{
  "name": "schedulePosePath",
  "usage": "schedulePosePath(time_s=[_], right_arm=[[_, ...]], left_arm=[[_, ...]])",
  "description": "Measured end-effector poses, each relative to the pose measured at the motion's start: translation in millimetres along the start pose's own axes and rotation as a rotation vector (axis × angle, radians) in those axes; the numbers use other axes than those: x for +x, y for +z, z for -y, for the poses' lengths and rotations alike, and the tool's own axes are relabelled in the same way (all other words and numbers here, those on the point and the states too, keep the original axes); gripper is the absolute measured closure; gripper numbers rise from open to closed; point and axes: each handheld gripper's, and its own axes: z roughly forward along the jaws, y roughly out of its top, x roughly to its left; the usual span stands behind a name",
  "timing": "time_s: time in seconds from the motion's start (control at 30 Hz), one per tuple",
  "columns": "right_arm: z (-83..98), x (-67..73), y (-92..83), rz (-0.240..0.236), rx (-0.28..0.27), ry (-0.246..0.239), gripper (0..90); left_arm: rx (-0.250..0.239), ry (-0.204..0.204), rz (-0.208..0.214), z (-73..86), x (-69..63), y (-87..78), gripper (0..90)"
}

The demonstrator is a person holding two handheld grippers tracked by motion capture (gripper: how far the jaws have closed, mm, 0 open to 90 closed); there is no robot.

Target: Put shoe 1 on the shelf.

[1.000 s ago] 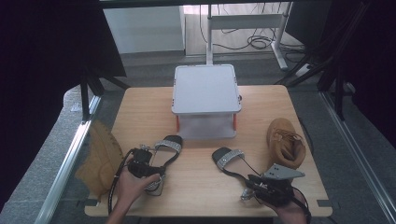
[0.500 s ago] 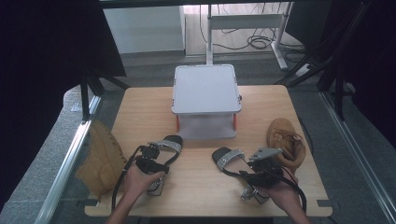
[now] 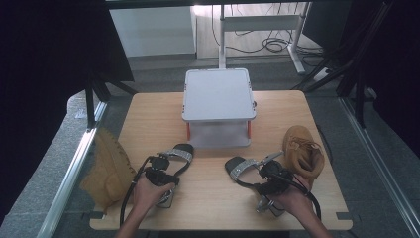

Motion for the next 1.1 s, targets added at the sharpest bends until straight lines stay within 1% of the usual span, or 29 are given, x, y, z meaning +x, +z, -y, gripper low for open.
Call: schedulePosePath(time_s=[0.1,0.17,0.33,0.4,0.5,0.57,0.73,0.83,0.97,1.0,1.1], right_arm=[[1.9,0.6,3.9,0.01,0.029,0.009,40.2],[2.0,0.8,5.0,0.018,0.039,0.012,39.3],[1.0,-1.7,11.5,0.026,0.1,0.029,37.2],[0.7,-2.5,13.4,0.016,0.108,0.042,37.2],[0.4,-1.2,16.9,0.01,0.136,0.04,37.2],[1.0,-0.4,21.8,0.01,0.165,0.039,36.8],[-0.2,-0.7,30.1,0.006,0.187,0.048,37.3],[-1.2,-2.7,33.6,0.006,0.203,0.061,40.0],[-1.2,-2.8,34.3,0.007,0.201,0.067,40.9],[-0.7,-2.7,34.3,0.003,0.194,0.078,41.0],[0.3,-3.9,33.8,-0.006,0.186,0.089,41.3]], left_arm=[[-0.001,0.0,0.0,-0.1,-0.2,0.0,31.9],[0.0,0.002,0.0,0.1,-0.3,-0.1,32.0],[-0.011,-0.007,0.004,1.1,-0.1,-0.2,32.3],[-0.015,-0.008,0.008,1.5,0.5,-0.3,32.3],[-0.015,-0.009,0.008,1.5,0.6,-0.4,32.3],[-0.016,-0.009,0.008,1.6,0.7,-0.4,32.3],[-0.015,-0.006,0.005,1.6,0.2,-0.3,32.2],[-0.013,-0.006,0.001,1.3,-0.7,-0.2,32.7],[-0.008,0.003,-0.008,0.6,-2.4,-0.3,34.9],[-0.008,0.003,-0.007,0.7,-2.2,-0.5,35.1],[-0.007,0.002,-0.007,0.4,-2.2,-0.5,35.5]])
